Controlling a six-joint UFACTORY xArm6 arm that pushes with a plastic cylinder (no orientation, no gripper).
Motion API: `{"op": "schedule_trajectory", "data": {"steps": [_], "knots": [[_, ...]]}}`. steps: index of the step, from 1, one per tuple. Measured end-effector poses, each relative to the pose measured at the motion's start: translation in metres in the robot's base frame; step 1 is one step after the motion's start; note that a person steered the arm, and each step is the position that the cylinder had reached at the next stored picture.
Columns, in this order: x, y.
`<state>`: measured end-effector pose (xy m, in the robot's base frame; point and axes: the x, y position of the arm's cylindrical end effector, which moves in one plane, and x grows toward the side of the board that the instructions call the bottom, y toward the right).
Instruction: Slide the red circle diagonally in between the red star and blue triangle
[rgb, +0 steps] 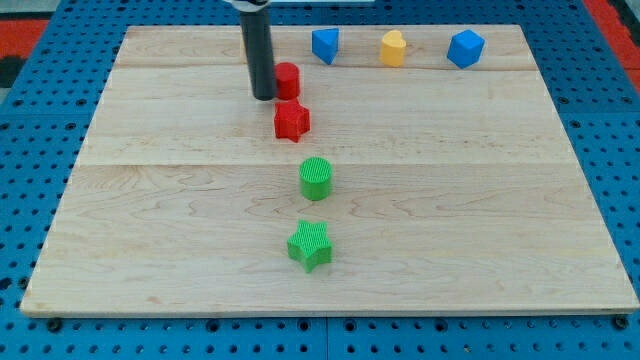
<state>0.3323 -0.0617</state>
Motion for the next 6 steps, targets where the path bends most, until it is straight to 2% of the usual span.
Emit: {"op": "schedule_trajectory", "data": {"steps": [1,2,4,5,6], "knots": [[0.002,-0.015],[-0.019,-0.035],[-0.010,0.015],[0.012,0.034],[0.023,0.104]]}}
